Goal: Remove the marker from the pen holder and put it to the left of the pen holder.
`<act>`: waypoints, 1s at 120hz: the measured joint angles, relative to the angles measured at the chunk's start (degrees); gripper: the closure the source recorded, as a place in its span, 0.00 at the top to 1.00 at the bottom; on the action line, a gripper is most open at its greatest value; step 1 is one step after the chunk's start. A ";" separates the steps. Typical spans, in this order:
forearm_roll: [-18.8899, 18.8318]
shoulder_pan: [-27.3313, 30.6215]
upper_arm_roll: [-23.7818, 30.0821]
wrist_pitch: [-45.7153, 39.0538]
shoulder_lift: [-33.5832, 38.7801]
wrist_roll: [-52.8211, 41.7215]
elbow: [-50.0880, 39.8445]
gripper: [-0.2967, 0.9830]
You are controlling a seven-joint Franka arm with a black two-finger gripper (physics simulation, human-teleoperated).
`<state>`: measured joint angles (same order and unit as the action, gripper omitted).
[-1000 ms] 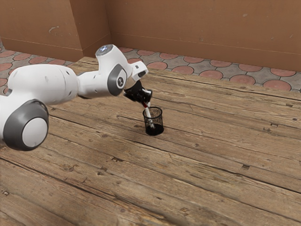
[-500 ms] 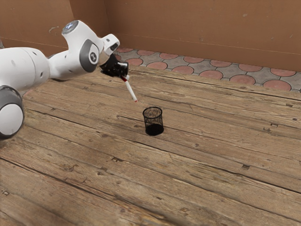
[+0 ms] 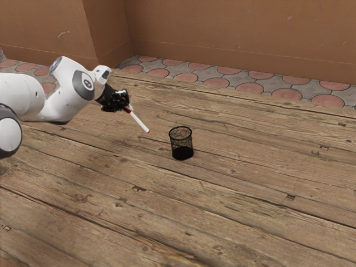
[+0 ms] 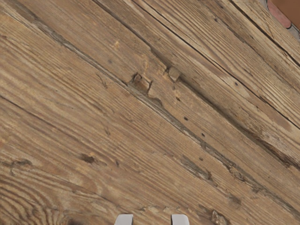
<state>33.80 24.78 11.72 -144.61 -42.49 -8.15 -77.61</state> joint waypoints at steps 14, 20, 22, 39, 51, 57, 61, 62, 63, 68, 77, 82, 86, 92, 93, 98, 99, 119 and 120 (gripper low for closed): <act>7.24 2.94 0.66 0.23 -1.85 -0.30 -0.09 0.22; 10.61 3.90 0.76 0.56 -2.47 -0.40 -0.12 0.23; 11.85 4.21 0.79 0.73 -2.77 -0.43 -0.12 0.23; 20.65 5.93 0.84 1.99 -5.62 -0.31 0.11 0.24; 23.32 6.42 0.82 2.52 -6.86 -0.13 0.22 0.28; 23.99 6.53 0.78 2.71 -7.23 -0.06 0.24 0.30; 24.30 6.56 0.70 2.81 -7.39 -0.02 0.31 0.34; 24.36 6.56 0.66 2.83 -7.44 -0.02 0.39 0.35; 24.41 6.57 0.63 2.85 -7.47 -0.01 0.47 0.36; 24.58 6.59 0.45 2.95 -7.73 0.04 0.82 0.41; 23.98 6.60 0.17 3.09 -7.89 0.08 1.06 0.49; 22.29 6.58 -0.93 3.48 -7.80 0.10 1.08 0.53; 20.94 6.60 -1.99 4.08 -7.63 0.12 1.03 0.57; 19.18 6.63 -3.36 5.08 -7.18 0.16 0.90 0.61; 18.91 6.63 -3.50 5.23 -7.08 0.17 0.88 0.61; 17.43 6.63 -3.84 5.91 -6.29 0.21 0.80 0.64; 17.10 6.62 -3.84 6.03 -6.08 0.22 0.79 0.65; -0.02 4.69 -1.76 18.52 18.07 0.25 -9.48 0.71; -1.18 4.13 -1.74 19.70 19.48 0.25 -9.53 0.72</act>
<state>32.62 28.91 9.98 -124.91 -23.02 -7.90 -87.14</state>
